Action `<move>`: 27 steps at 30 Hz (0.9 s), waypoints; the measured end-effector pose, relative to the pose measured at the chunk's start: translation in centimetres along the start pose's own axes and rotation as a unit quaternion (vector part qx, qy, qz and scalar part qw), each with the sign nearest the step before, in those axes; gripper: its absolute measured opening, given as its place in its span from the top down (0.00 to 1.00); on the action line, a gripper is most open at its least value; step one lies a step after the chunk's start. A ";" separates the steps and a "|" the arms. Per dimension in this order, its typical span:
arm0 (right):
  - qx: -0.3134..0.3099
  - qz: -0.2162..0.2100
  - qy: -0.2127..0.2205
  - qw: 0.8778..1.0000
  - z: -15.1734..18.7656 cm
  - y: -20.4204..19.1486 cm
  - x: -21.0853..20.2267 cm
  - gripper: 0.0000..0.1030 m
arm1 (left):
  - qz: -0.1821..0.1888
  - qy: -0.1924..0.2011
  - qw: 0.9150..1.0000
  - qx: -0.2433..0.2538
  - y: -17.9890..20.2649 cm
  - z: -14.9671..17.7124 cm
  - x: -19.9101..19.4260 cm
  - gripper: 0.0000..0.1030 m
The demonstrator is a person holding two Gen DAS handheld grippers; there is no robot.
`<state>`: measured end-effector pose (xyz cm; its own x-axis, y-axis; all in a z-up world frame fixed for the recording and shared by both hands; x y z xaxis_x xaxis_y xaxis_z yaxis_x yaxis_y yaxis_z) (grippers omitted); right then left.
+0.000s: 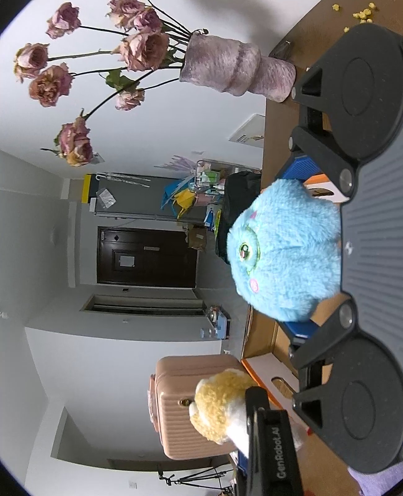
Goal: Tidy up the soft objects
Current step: 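Lower both plushes into the cardboard box and open both tools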
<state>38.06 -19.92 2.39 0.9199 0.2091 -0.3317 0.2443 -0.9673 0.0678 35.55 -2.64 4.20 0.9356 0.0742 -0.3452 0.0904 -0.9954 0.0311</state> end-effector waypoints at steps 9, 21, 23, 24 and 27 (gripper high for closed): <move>0.012 0.004 -0.026 1.000 -0.4 1.8 3.8 0.17 | -0.010 -0.038 0.999 0.006 -1.1 0.4 3.9 0.47; -0.001 -0.002 -0.058 0.998 -0.2 2.3 7.6 0.17 | -0.024 -0.065 0.997 0.021 -1.4 0.5 7.0 0.47; -0.003 -0.004 -0.064 0.998 -0.2 2.4 8.1 0.17 | -0.029 -0.069 0.997 0.026 -1.3 0.5 7.4 0.47; -0.004 -0.006 -0.066 0.998 -0.2 2.5 8.3 0.17 | -0.030 -0.073 0.997 0.026 -1.2 0.5 7.7 0.47; -0.010 -0.009 -0.073 0.997 -0.2 2.5 9.0 0.17 | -0.032 -0.086 0.995 0.023 -1.1 0.5 8.5 0.47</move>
Point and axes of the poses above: each gripper's, at about its wrist camera, not at the fingertips, and x roughly the way its jaws point, y to its right, z to its underside, the point moved 1 cm from there along x, roughly the way its jaws point, and after that the axes turned 1 degree about -x, right-handed, at the moved point
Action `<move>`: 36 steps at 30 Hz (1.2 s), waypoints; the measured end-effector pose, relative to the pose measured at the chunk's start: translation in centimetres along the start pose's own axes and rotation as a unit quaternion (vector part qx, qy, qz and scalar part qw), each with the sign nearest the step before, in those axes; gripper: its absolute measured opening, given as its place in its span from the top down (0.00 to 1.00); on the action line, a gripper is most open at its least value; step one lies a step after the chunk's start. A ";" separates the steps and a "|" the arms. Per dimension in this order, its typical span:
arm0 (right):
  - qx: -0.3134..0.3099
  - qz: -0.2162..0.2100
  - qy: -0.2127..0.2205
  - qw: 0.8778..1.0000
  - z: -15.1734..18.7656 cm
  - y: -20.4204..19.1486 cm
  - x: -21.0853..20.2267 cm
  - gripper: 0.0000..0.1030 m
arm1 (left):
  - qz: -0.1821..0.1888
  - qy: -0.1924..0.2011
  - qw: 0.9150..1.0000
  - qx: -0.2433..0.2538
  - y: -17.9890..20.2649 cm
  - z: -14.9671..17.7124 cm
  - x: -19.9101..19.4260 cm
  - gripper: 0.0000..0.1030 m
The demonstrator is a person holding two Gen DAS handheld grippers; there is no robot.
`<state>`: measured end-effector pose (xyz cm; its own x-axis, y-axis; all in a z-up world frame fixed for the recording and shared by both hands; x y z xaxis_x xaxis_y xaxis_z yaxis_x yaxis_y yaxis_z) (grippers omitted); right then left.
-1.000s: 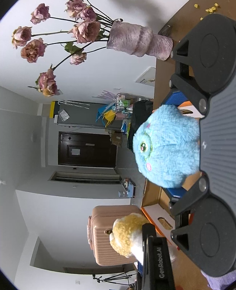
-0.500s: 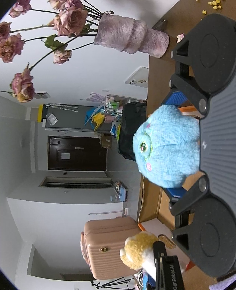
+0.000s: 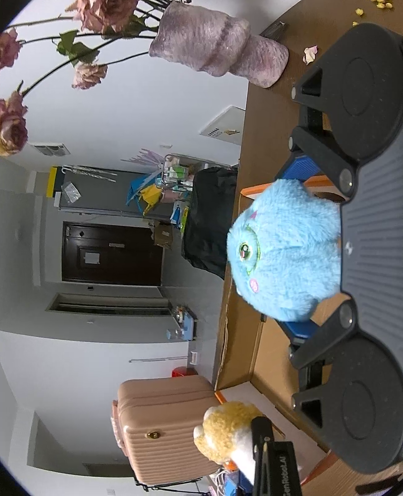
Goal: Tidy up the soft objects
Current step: 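Lower both plushes into the cardboard box and open both tools, then withdraw both tools from the box back over the remaining items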
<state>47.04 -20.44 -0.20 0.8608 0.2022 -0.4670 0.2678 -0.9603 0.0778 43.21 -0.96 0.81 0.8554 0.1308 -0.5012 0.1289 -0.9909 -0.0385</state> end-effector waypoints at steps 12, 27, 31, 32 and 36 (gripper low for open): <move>-0.015 -0.025 -0.029 0.999 -0.1 0.0 1.9 0.01 | -0.030 -0.005 1.000 -0.001 0.3 -0.7 0.8 0.00; -0.038 -0.055 -0.018 0.998 0.4 -1.2 -2.2 0.01 | -0.084 0.002 0.995 -0.052 -3.2 0.2 -5.7 0.00; -0.041 -0.052 -0.010 0.998 0.5 -1.7 -4.0 0.01 | -0.082 0.001 0.995 -0.058 -4.0 1.2 -7.9 0.00; -0.041 -0.051 -0.006 0.998 0.5 -1.8 -4.7 0.01 | -0.082 0.001 0.995 -0.057 -4.1 1.5 -8.6 0.00; -0.035 -0.041 0.007 0.999 0.8 -2.4 -7.5 0.01 | -0.076 0.007 0.996 -0.048 -4.8 2.7 -11.2 0.00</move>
Point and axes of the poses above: each gripper's, at about its wrist camera, not at the fingertips, and x roughly the way its jaws point, y to its right, z to its underside, the point moved 1 cm from there along x, roughly the way its jaws point, and after that the axes turned 1 degree about -x, right-handed, at the moved point
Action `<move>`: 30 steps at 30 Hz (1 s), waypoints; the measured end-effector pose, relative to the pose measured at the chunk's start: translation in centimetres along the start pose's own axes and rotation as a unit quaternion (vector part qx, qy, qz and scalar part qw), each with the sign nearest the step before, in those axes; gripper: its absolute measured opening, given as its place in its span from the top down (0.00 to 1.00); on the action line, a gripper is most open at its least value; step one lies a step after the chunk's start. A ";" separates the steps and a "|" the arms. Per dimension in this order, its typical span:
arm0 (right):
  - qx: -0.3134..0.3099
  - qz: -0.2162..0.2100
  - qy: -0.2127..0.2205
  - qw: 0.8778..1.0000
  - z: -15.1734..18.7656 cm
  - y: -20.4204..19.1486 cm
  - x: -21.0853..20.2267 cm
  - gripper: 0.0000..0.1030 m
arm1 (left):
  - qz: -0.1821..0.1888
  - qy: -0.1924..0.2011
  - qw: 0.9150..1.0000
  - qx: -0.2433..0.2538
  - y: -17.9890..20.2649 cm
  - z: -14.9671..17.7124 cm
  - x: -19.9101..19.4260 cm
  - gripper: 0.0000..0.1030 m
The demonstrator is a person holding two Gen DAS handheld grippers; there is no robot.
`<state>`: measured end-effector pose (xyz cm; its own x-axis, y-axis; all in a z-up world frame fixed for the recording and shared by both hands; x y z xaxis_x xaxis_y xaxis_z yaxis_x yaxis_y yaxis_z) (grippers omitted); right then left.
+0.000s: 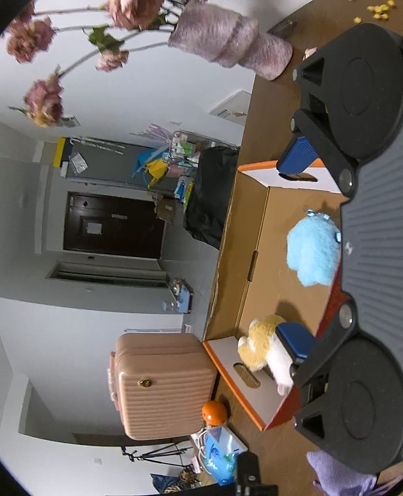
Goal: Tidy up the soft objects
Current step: 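Withdraw both tools from the box back over the remaining items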
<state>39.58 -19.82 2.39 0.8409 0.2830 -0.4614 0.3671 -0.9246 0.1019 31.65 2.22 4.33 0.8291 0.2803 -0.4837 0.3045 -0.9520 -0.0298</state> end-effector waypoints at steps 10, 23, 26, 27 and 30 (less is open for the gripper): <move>0.033 0.046 0.011 0.998 3.1 -2.7 -7.6 0.00 | 0.049 -0.001 0.998 0.046 -3.0 2.3 -4.4 0.00; 0.067 0.079 0.002 0.995 7.9 -7.0 -15.5 0.00 | 0.104 -0.004 0.991 0.088 -4.6 6.1 -8.4 0.00; 0.059 0.081 -0.001 0.995 8.8 -8.2 -17.4 0.00 | 0.112 -0.003 0.990 0.089 -4.9 7.2 -9.6 0.00; 0.057 0.080 0.000 0.995 9.0 -8.5 -17.9 0.00 | 0.115 -0.002 0.990 0.087 -5.1 7.5 -10.0 0.00; 0.059 0.069 -0.008 0.996 9.8 -9.4 -19.3 0.00 | 0.119 -0.002 0.990 0.080 -5.4 8.4 -11.1 0.00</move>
Point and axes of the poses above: each gripper's, at about its wrist camera, not at the fingertips, and x roughly the way its jaws point, y to its right, z to its underside, the point moved 1 cm from there along x, roughly the way its jaws point, and after that the axes turned 1 degree about -x, right-handed, at the moved point
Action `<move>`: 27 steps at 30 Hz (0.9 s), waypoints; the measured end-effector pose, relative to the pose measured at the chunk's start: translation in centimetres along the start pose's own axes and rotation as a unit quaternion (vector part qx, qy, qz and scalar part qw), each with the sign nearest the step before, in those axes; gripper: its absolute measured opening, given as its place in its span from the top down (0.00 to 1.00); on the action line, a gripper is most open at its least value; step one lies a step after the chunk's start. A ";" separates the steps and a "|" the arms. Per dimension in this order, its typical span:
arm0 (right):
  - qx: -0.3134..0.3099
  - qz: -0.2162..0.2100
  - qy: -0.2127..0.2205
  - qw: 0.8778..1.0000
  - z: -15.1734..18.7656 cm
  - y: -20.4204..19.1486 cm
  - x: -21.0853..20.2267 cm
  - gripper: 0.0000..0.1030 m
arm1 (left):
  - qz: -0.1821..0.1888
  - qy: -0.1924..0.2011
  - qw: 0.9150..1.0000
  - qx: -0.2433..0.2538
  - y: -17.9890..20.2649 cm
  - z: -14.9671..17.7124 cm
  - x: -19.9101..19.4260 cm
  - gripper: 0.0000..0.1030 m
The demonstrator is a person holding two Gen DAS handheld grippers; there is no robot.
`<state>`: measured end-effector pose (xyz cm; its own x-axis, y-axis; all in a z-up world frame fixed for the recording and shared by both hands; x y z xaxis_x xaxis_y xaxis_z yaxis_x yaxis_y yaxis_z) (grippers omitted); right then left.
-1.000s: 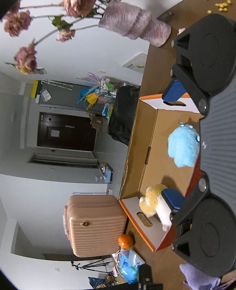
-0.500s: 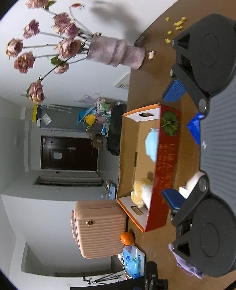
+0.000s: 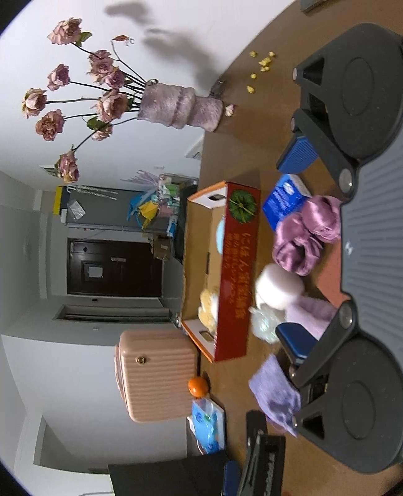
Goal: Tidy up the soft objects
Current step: 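Withdraw both tools from the box back over the remaining items, then grasp the red-brown sponge with the right tool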
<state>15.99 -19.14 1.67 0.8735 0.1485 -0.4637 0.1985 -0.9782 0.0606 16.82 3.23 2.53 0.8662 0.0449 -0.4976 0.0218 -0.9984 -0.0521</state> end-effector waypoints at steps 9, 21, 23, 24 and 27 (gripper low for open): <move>-0.032 -0.027 -0.025 0.999 2.5 -1.4 -2.2 0.00 | -0.012 0.010 0.999 -0.030 0.0 2.5 -2.9 0.00; -0.026 -0.037 -0.035 0.998 4.4 -1.8 -1.8 0.00 | -0.018 0.011 0.999 -0.024 0.3 4.0 -4.0 0.00; -0.028 -0.033 -0.039 0.998 4.5 -2.0 -1.5 0.00 | -0.017 0.006 1.000 -0.023 0.3 4.2 -3.8 0.00; -0.029 -0.033 -0.040 0.998 4.5 -2.1 -1.3 0.00 | -0.016 0.004 1.000 -0.023 0.3 4.4 -3.7 0.00; -0.035 -0.034 -0.049 0.998 4.6 -2.5 -0.7 0.00 | -0.012 -0.002 1.000 -0.025 0.3 4.7 -3.2 0.00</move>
<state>12.87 -17.44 -2.24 0.8101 0.1954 -0.5528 0.2886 -0.9536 0.0858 11.70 2.98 0.03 0.8628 0.0697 -0.5007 0.0683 -0.9974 -0.0212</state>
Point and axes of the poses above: each gripper's, at about its wrist camera, not at the fingertips, and x roughly the way its jaws point, y to its right, z to its underside, the point moved 1 cm from there along x, roughly the way its jaws point, and after that the axes turned 1 degree about -x, right-handed, at the moved point
